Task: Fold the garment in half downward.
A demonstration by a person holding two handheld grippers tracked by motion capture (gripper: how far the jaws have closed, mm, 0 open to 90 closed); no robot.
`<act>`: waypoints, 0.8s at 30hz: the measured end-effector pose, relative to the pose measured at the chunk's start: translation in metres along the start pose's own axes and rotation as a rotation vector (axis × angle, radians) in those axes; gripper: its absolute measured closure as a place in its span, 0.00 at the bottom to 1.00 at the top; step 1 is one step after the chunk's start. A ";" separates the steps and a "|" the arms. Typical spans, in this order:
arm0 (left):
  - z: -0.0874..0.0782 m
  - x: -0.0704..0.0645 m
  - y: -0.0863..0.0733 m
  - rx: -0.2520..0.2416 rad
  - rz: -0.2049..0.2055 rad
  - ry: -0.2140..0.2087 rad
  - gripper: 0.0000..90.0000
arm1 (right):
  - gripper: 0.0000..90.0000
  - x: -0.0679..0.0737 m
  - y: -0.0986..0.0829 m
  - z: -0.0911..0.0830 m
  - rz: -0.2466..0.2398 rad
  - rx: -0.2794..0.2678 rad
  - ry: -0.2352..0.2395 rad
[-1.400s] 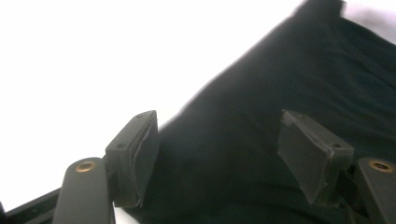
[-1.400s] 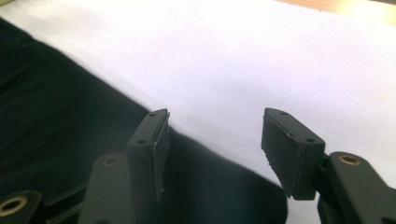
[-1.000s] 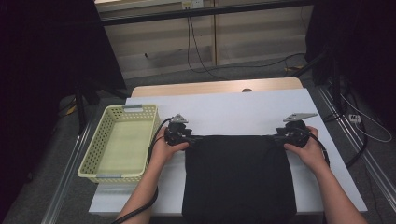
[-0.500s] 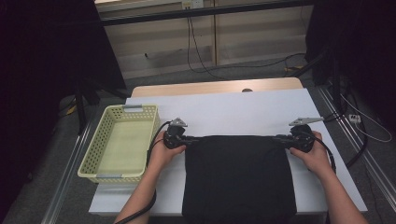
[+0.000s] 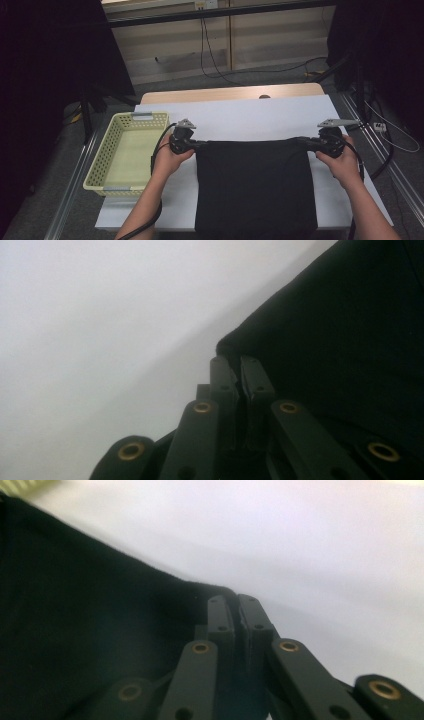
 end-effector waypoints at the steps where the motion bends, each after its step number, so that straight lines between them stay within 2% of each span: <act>1: -0.003 0.001 0.002 -0.004 0.003 0.010 0.96 | 0.96 0.000 0.003 -0.002 -0.001 -0.008 -0.005; 5: -0.012 0.002 0.011 -0.021 0.010 0.019 0.96 | 0.96 0.000 0.014 -0.006 -0.019 -0.032 -0.025; 12: -0.022 0.006 0.025 -0.054 0.011 0.033 0.96 | 0.96 -0.004 0.025 -0.009 0.006 -0.073 -0.032; 24: -0.030 0.013 0.046 -0.087 0.023 0.059 0.96 | 0.96 -0.006 0.048 -0.012 0.014 -0.140 -0.050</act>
Point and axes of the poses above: each handheld gripper's, and its own axes: z roughly forward along the jaws, y roughly out of its top, x roughly to its left, the point moved 7 cm from there along z, roughly forward along the jaws, and after that the axes turned 6 degrees about -y, right-handed, at the moved point
